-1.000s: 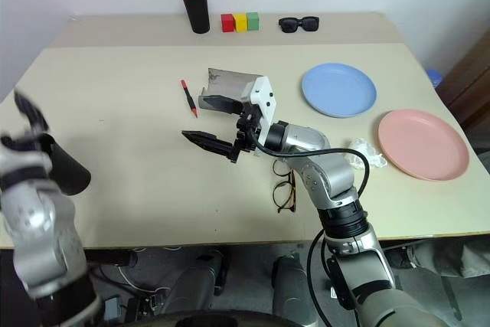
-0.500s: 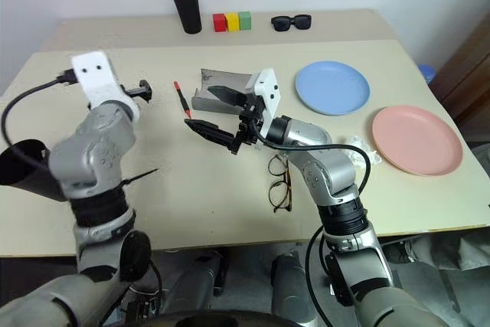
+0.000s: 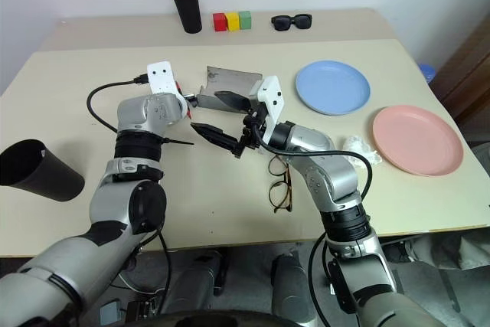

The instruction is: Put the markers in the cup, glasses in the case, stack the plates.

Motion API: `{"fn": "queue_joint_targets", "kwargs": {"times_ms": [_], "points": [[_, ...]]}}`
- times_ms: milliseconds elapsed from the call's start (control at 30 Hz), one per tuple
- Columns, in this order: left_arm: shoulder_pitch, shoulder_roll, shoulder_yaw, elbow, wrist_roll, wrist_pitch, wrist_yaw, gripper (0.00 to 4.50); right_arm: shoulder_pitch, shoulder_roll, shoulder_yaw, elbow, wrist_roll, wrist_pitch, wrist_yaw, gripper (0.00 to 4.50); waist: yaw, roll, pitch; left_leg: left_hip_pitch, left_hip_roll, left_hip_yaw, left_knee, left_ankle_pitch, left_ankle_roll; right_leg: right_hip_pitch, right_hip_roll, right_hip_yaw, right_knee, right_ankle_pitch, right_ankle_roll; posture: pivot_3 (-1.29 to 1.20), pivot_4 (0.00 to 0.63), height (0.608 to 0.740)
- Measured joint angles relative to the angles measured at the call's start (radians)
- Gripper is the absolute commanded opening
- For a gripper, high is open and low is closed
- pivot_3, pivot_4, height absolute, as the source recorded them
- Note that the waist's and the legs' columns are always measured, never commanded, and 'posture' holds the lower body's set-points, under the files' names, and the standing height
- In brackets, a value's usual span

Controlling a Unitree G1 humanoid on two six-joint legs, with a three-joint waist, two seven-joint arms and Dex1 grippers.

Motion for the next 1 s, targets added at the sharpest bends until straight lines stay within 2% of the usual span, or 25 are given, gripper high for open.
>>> {"fn": "queue_joint_targets", "kwargs": {"times_ms": [100,200,400,433,567,667,767,867,1000], "points": [[-0.010,0.007,0.000,0.058,0.001,-0.030,0.012,4.47,0.009,-0.006,0.000,-0.012,0.000,0.003,-0.001,4.50,0.000,0.000,0.000,0.000,0.000,0.000,0.000,0.000,0.000,0.000,0.000,0.000,0.000,0.000,0.000,0.00,0.150,0.740],[-0.034,0.010,0.004,0.104,-0.001,-0.048,0.040,3.65,0.009,-0.014,0.000,-0.019,0.000,0.008,-0.003,4.50,0.000,0.000,0.000,0.000,0.000,0.000,0.000,0.000,0.000,0.000,0.000,0.000,0.000,0.000,0.000,0.00,0.150,0.740],[-0.038,0.022,0.032,0.116,-0.018,-0.061,0.095,0.45,0.016,-0.034,0.001,-0.020,0.000,0.019,-0.006,4.50,-0.001,0.000,0.000,0.000,0.000,0.000,0.000,0.000,0.000,0.000,0.000,0.000,0.000,0.000,0.000,0.00,0.150,0.740],[-0.038,0.025,0.033,0.115,-0.020,-0.065,0.099,0.04,0.016,-0.040,0.003,-0.020,-0.001,0.024,-0.007,4.50,0.000,0.000,0.000,0.000,0.000,0.000,0.000,0.000,0.000,0.000,0.000,0.000,0.000,0.000,0.000,0.00,0.150,0.740],[-0.033,0.024,0.043,0.102,-0.033,-0.071,0.108,0.04,0.016,-0.061,0.021,-0.015,-0.053,0.026,-0.019,4.50,0.000,0.000,0.000,0.000,0.000,0.000,0.000,0.000,0.000,0.000,0.000,0.000,0.000,0.000,0.000,0.00,0.150,0.740],[0.020,0.007,0.047,-0.014,-0.062,-0.143,0.071,0.04,0.015,-0.070,0.027,0.006,-0.098,0.021,-0.035,4.50,0.000,0.000,0.000,0.000,0.000,0.000,0.000,0.000,-0.001,0.000,-0.001,0.000,0.000,0.000,0.000,0.00,0.150,0.740],[0.100,0.006,0.041,-0.221,-0.097,-0.235,-0.011,0.04,0.013,-0.087,0.034,0.039,-0.155,0.011,-0.058,4.50,-0.003,0.000,0.000,0.000,0.000,0.001,-0.001,0.001,-0.002,-0.001,-0.001,0.000,0.000,0.000,0.000,0.00,0.150,0.740],[0.228,0.016,0.009,-0.515,-0.125,-0.371,-0.135,0.04,0.009,-0.094,0.035,0.074,-0.199,0.005,-0.078,4.50,-0.004,0.000,0.000,0.000,0.000,0.001,-0.002,0.001,-0.002,-0.001,-0.001,0.001,0.000,0.000,-0.001,0.00,0.150,0.740],[0.388,0.076,0.002,-0.820,-0.128,-0.456,-0.203,0.04,0.008,-0.094,0.037,0.088,-0.220,-0.016,-0.082,4.50,-0.004,0.000,0.000,0.000,0.000,0.001,-0.002,0.001,-0.002,-0.001,-0.001,0.002,0.000,0.000,-0.001,0.00,0.150,0.740]]}}
